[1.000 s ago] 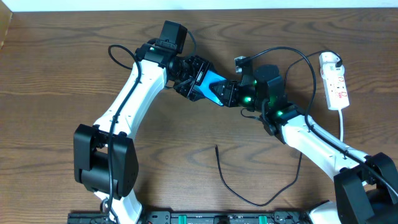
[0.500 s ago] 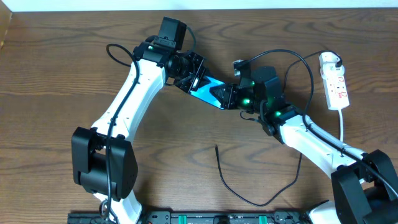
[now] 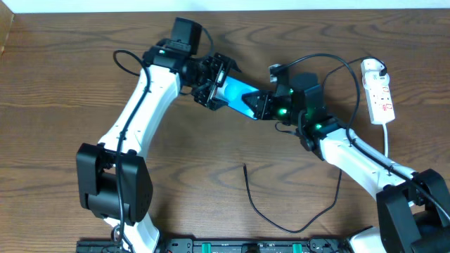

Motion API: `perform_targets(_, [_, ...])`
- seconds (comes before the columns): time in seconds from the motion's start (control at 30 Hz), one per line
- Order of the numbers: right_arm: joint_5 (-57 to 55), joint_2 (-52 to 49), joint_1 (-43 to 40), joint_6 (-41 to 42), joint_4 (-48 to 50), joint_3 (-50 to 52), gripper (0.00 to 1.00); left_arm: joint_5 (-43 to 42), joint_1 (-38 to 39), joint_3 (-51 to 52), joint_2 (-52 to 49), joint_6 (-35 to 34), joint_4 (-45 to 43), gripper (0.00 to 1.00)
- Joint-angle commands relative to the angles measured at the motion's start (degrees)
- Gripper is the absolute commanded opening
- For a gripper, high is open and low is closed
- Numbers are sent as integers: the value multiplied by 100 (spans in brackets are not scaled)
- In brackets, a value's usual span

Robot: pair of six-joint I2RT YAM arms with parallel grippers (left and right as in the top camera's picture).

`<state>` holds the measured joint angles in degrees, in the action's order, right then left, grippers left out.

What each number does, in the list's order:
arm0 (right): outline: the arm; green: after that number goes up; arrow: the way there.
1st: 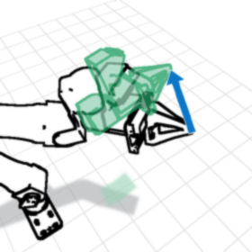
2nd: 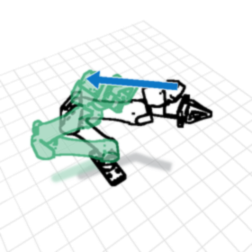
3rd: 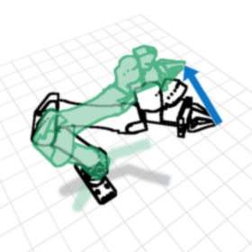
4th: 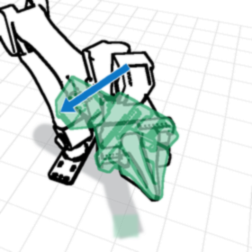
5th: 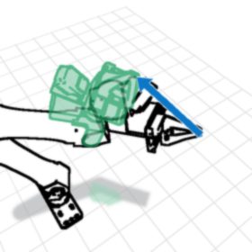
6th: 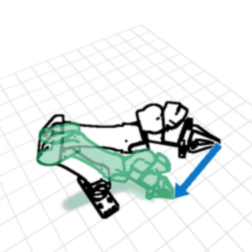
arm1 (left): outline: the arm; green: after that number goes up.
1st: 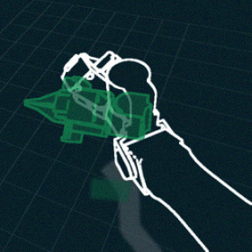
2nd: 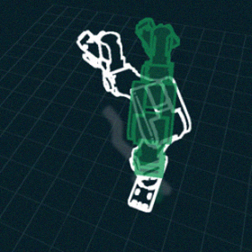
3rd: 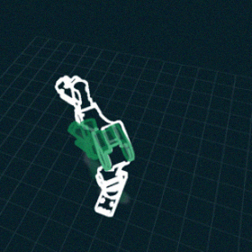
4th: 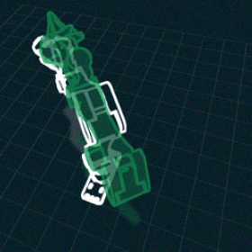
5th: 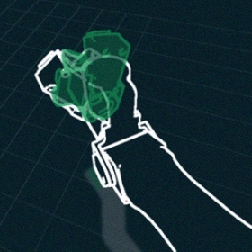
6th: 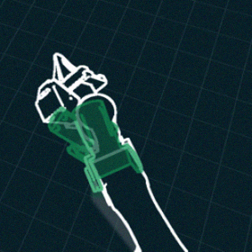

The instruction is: Plug charger to phone and switch on socket

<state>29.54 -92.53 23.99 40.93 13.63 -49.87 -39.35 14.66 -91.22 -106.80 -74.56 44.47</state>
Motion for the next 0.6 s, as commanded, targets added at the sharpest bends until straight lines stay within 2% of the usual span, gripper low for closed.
perform_targets(0.0, [31,90,-240,190,70,-107,1,-452,-162,-52,127,144,-120,87])
perform_targets(0.2, [33,90,-601,1447,72,-107,1,-483,-216,-52,127,138,-205,87])
perform_targets(0.57, [197,92,-813,5195,76,-107,1,-470,-216,-52,127,136,-761,87])
